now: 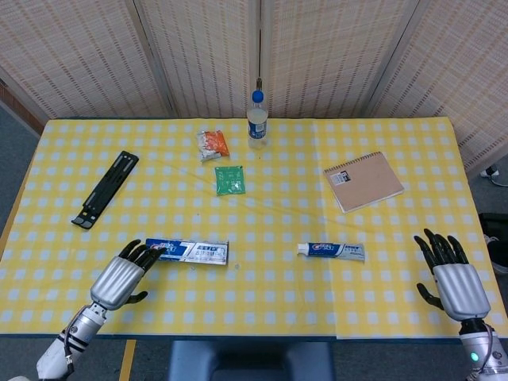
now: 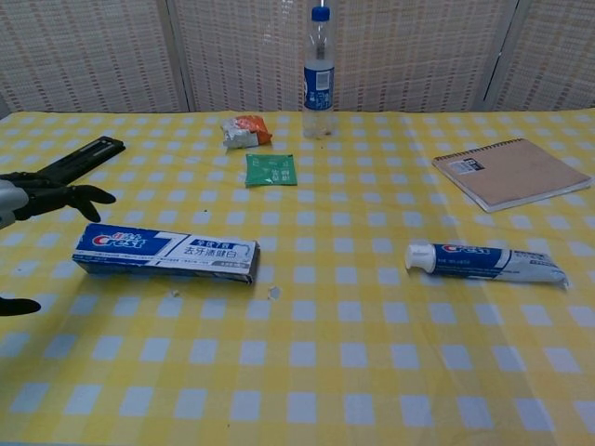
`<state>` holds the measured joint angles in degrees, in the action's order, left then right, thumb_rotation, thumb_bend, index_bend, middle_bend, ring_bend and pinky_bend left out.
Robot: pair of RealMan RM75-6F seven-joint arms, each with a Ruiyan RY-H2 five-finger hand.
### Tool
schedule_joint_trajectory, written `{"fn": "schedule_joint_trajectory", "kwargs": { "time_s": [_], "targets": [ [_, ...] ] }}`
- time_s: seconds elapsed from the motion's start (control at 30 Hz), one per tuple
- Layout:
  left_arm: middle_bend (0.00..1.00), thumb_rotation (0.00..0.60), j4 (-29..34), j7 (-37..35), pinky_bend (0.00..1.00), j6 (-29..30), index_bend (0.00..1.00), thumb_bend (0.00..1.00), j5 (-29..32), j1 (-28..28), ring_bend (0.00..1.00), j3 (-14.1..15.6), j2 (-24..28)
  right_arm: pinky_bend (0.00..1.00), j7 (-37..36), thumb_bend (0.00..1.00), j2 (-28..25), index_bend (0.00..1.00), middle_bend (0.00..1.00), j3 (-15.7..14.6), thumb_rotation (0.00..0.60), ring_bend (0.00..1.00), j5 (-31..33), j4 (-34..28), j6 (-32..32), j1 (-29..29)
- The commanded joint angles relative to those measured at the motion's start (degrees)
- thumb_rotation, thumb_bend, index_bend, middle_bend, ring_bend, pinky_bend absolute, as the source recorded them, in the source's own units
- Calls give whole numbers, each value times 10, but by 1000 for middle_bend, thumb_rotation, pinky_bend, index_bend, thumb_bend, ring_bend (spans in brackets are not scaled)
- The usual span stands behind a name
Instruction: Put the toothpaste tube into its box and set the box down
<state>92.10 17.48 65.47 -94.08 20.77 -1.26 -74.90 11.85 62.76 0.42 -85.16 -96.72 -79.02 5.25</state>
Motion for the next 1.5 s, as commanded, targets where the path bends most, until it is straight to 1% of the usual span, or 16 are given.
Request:
{"fn": "schedule_joint_trajectory", "kwargs": {
  "time_s": [0.03, 0.1, 0.23, 0.4, 0.57, 0.7, 0.8, 0.97, 1.07, 1.2, 1.33, 1.5],
  "targets": [
    [196, 600, -41, -9, 179, -33, 109, 195, 16, 35, 184, -12, -44, 0, -5, 325, 3, 0, 0, 0, 600, 0, 2, 5, 3, 1],
    [191, 600, -54, -14, 182, -44, 118, 195, 20, 46, 184, -15, -59, 0, -5, 325, 3, 0, 0, -1, 600, 0, 3, 8, 6, 2],
    [180, 600, -84, -25, 184, -58, 113, 196, 29, 67, 221, -23, -85, 0, -5, 325, 5, 0, 0, 0, 600, 0, 8, 13, 12, 4],
    [177, 600, -119, -49, 182, -65, 119, 196, 35, 85, 208, -26, -110, 0, -4, 325, 7, 0, 0, 2, 600, 0, 18, 16, 23, 9],
    [177, 600, -160, -51, 173, -81, 123, 196, 47, 103, 195, -29, -133, 0, -3, 324, 7, 0, 0, 2, 600, 0, 22, 18, 27, 10],
    [187, 600, -189, -63, 192, -79, 161, 196, 52, 112, 221, -31, -150, 0, -2, 326, 8, 0, 0, 2, 600, 0, 26, 21, 30, 12],
    [197, 600, -208, -72, 205, -81, 169, 196, 53, 119, 236, -31, -158, 0, -3, 325, 6, 0, 0, 5, 600, 0, 30, 22, 30, 13],
    [243, 600, -235, -84, 217, -92, 207, 196, 65, 129, 292, -30, -167, 0, -12, 325, 2, 0, 0, 11, 600, 0, 37, 23, 23, 10],
    [256, 600, -243, -83, 220, -91, 217, 196, 72, 131, 310, -31, -172, 0, -10, 325, 2, 0, 0, 8, 600, 0, 37, 23, 28, 11],
    [320, 600, -262, -91, 258, -80, 263, 197, 76, 134, 367, -35, -182, 0, -5, 326, 3, 0, 0, 5, 600, 0, 37, 22, 33, 13],
    [382, 600, -273, -100, 303, -74, 306, 197, 79, 135, 452, -34, -185, 0, 0, 325, 6, 0, 0, 7, 600, 0, 39, 23, 31, 13],
    [434, 600, -268, -99, 350, -72, 356, 201, 91, 135, 497, -36, -184, 0, 5, 325, 8, 0, 0, 6, 600, 0, 41, 23, 35, 15]
  ]
}}
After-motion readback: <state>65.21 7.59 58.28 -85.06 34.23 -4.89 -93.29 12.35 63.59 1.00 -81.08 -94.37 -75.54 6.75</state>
